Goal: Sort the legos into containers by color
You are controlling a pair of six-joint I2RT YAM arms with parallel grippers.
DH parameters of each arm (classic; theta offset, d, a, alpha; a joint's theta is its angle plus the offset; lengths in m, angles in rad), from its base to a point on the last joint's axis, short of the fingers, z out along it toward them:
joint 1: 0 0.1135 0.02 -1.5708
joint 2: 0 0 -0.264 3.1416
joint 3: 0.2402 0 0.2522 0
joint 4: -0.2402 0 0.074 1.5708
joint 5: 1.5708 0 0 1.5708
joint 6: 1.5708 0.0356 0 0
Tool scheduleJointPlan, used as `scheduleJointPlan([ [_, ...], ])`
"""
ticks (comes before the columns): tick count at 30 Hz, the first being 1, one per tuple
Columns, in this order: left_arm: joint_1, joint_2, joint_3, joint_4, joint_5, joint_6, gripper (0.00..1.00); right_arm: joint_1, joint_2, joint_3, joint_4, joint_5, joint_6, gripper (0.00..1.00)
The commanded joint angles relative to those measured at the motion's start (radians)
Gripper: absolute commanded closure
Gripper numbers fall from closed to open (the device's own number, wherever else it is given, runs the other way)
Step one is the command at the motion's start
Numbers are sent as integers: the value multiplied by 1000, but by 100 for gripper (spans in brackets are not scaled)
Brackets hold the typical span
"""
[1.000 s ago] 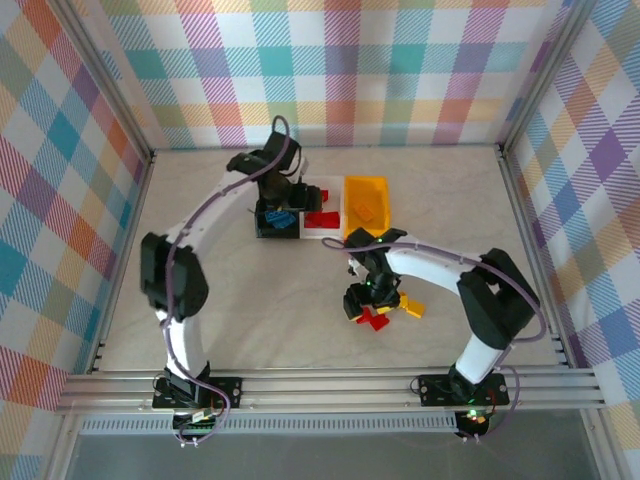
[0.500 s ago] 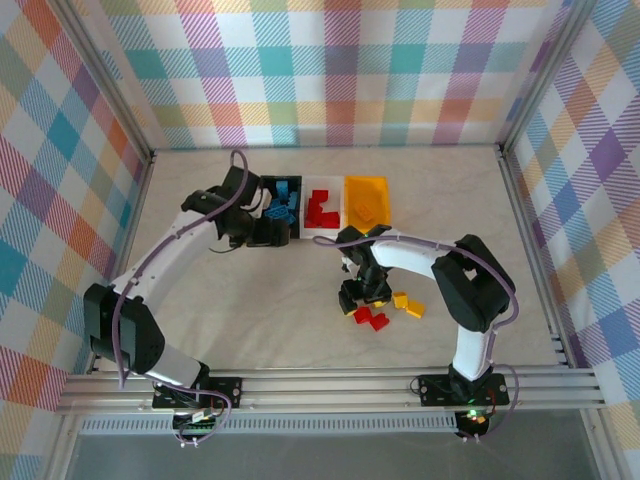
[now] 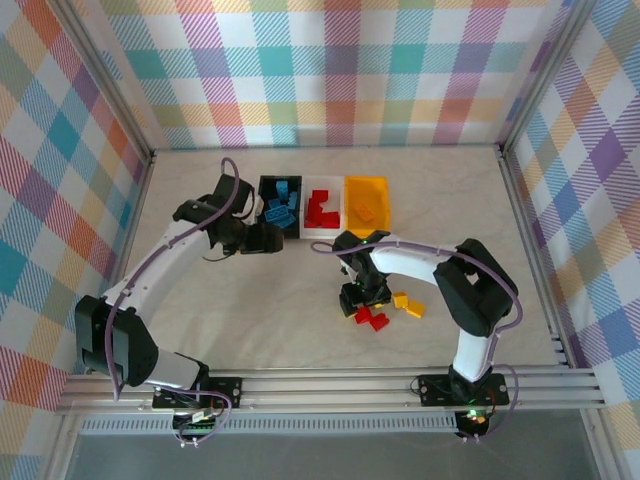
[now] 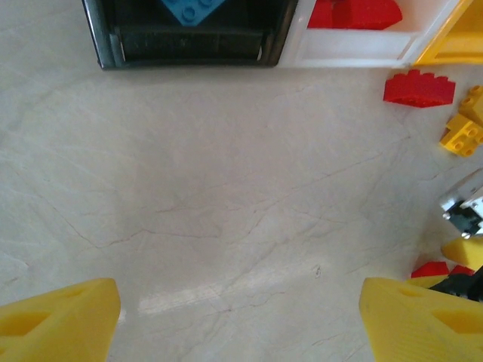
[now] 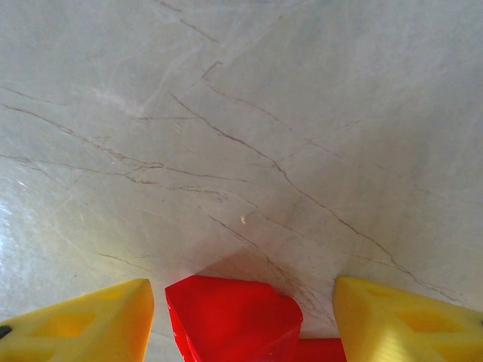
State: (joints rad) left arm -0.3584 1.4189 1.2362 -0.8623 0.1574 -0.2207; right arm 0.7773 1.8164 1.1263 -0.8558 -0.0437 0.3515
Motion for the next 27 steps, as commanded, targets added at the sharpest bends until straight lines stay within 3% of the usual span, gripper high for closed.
scheduleJointPlan([
  [1,6,-43,-20,5,13,-17,16,17,9,-27,-54,11,36,37],
  [20,7,-129,-106,13,1,-38,12,69,-12,-7,-99,52,71,35],
  [27,12,-123,-95,-4,-2,-19,11,69,52,64,-90,83,39,36],
])
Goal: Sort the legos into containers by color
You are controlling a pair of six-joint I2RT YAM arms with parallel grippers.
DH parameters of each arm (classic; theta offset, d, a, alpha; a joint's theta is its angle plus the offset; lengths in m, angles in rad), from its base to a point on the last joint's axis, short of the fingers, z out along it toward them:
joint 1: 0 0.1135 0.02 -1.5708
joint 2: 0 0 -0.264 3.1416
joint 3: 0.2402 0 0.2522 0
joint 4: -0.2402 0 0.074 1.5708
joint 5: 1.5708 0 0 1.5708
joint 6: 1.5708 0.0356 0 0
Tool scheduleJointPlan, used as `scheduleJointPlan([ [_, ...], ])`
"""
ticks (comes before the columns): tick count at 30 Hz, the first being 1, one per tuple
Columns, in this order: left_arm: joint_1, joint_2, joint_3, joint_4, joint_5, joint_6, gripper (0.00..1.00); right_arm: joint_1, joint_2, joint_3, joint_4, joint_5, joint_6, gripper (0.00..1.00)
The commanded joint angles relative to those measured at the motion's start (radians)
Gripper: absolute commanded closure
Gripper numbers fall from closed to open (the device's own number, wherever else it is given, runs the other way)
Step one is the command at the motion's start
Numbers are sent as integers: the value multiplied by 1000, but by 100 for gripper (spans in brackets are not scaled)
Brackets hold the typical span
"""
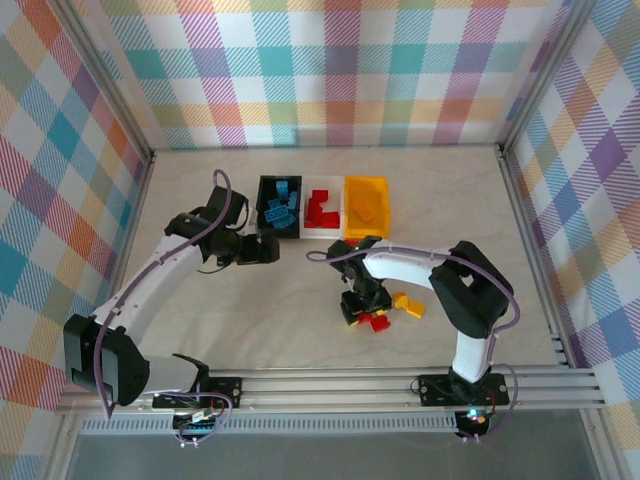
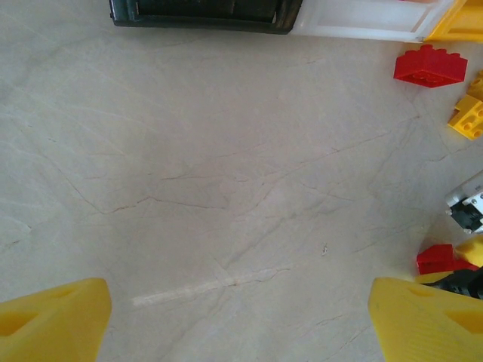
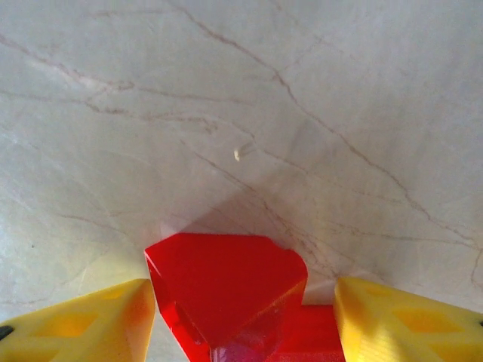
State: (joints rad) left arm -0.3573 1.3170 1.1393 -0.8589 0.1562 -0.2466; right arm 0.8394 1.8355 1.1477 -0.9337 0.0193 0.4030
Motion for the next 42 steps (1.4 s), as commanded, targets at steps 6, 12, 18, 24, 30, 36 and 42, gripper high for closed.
scheduleJointPlan([
  [6,19,-17,4,-19,-2,19,11,6,84,105,-3,13,-16,40],
  [12,30,-34,-2,-31,-3,31,10,6,96,87,1,2,-1,40],
  [18,35,-46,-22,-22,3,24,10,7,48,47,-6,19,14,46],
  [24,35,-40,-28,-4,12,8,10,7,17,41,-24,45,17,50],
  [30,36,-41,-29,-3,17,-3,10,6,-17,66,-43,61,13,51],
  [36,35,-50,-33,-8,14,-4,10,4,-21,149,-81,75,-5,51],
  [42,37,-68,-34,-20,5,-5,10,-47,32,441,-174,83,-76,51],
])
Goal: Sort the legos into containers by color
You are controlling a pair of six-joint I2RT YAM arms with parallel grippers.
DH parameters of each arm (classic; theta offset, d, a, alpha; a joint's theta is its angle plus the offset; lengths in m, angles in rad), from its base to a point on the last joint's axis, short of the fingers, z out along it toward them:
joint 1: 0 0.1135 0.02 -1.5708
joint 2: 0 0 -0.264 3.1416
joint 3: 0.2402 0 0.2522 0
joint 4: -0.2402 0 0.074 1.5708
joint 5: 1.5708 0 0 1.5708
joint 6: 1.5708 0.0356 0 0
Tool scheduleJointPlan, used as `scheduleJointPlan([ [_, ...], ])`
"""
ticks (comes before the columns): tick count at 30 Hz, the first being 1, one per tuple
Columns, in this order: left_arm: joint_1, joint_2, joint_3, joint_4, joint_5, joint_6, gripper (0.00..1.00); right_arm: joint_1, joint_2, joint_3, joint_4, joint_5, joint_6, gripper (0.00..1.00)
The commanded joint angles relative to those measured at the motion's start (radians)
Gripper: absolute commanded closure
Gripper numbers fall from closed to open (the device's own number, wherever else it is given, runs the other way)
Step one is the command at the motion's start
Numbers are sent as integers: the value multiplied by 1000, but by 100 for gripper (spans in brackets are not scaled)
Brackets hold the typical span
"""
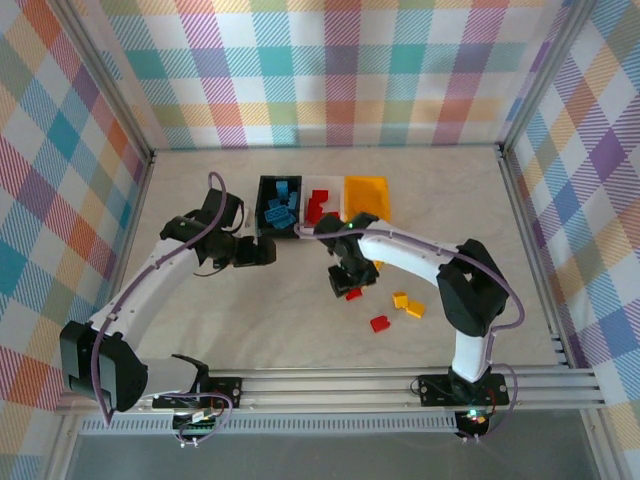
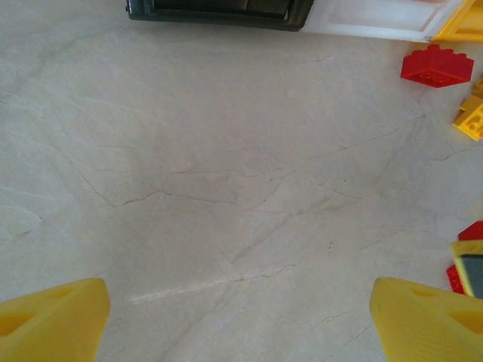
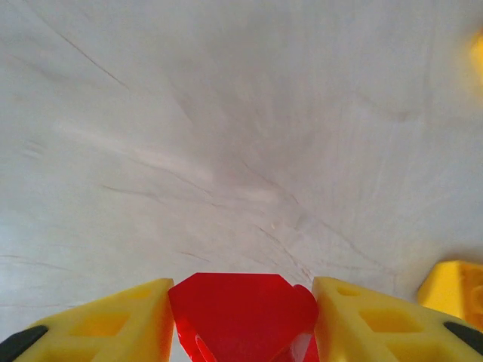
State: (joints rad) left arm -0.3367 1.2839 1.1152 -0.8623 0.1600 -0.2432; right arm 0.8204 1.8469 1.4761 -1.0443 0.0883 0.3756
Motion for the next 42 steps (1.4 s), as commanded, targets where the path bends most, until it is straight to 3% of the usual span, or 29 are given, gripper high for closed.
scheduleJointPlan([
  [1,16,-40,-11,-18,-3,-10,10,-44,39,172,-75,9,-64,51],
  [13,16,-83,-50,-52,7,-27,10,-202,519,1001,-208,-82,-185,51],
  [16,16,-69,-46,-75,1,-24,10,-227,624,1134,-219,-100,-182,51],
  [27,16,2,8,-94,-4,-25,10,-274,700,1141,-96,-154,-188,50],
  [32,16,18,3,-72,12,-25,10,-273,693,1149,-95,-166,-188,35],
  [39,-7,25,12,-54,50,-2,9,-274,598,1145,-151,-175,-170,30],
  [42,-33,19,9,-46,42,-7,9,-266,471,988,-189,-173,-154,30],
])
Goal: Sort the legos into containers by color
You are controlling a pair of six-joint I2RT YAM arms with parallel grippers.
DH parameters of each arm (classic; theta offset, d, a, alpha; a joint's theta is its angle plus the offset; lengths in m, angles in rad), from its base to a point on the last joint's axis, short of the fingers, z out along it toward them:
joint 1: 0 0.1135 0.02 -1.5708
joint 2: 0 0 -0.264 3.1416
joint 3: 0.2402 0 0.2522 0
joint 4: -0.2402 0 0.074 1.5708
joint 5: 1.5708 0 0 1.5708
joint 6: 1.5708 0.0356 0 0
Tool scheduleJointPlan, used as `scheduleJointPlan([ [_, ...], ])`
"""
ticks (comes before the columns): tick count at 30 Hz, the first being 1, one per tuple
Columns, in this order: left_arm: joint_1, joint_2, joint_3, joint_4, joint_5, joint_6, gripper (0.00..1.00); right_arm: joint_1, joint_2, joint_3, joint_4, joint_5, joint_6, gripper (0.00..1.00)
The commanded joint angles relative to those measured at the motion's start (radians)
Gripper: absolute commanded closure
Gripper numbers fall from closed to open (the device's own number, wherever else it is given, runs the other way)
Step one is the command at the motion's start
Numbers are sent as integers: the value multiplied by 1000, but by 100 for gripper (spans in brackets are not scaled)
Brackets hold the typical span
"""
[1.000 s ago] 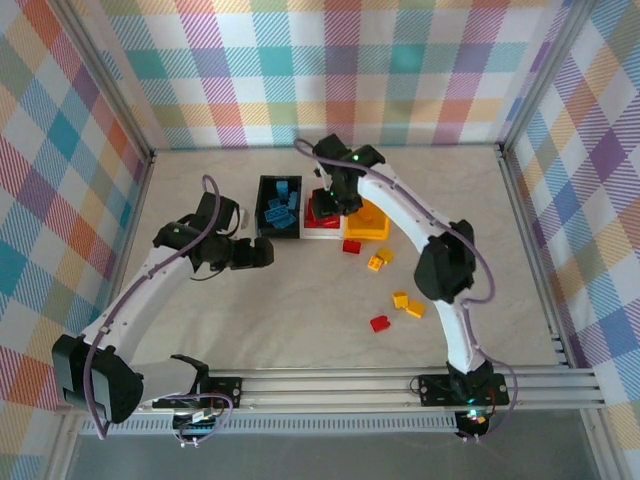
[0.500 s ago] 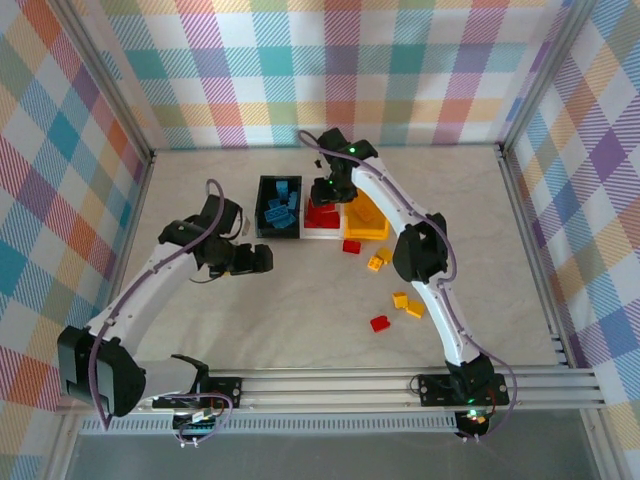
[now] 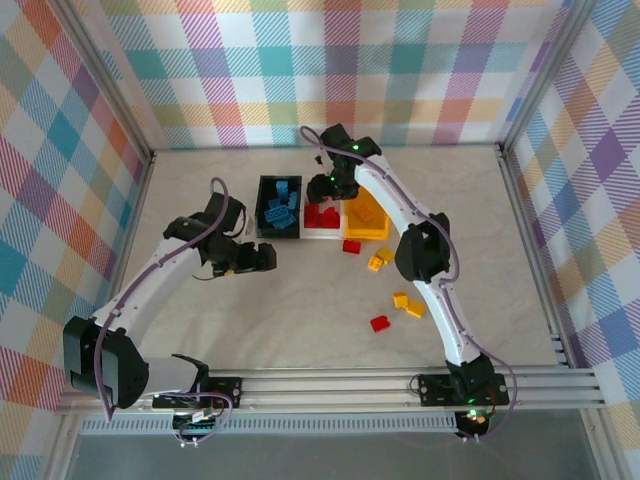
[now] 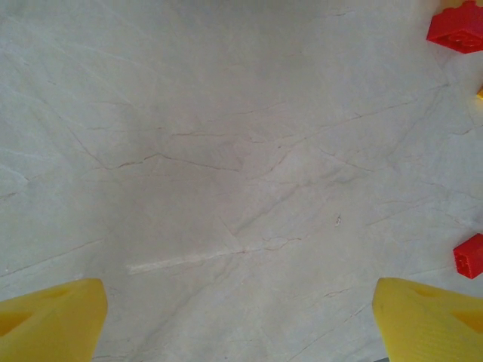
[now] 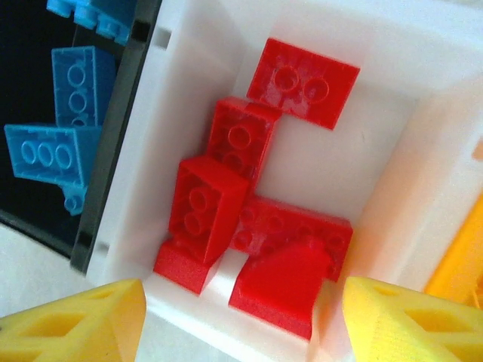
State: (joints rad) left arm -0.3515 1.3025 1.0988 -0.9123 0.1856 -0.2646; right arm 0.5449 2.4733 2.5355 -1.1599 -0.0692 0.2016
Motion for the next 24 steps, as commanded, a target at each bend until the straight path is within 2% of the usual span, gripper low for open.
scheduleJointPlan([
  [1,-19,-11,15,14,20,6,9,15,-230,-177,-58,-4,20,30],
  [4,-20,-43,-20,46,33,-20,8,25,-457,-547,31,-4,50,29],
  [6,-20,-66,-53,69,59,-40,8,27,-581,-727,37,-8,75,27],
  [10,-20,-118,-125,115,121,-87,8,65,-779,-1032,29,-17,123,25],
  [13,-21,-144,-174,149,157,-116,8,112,-871,-1223,35,-15,163,23],
  [18,-24,-173,-223,189,199,-152,8,151,-966,-1429,98,-8,233,23],
  [24,-26,-177,-221,174,206,-151,8,191,-926,-1512,163,-25,237,23],
])
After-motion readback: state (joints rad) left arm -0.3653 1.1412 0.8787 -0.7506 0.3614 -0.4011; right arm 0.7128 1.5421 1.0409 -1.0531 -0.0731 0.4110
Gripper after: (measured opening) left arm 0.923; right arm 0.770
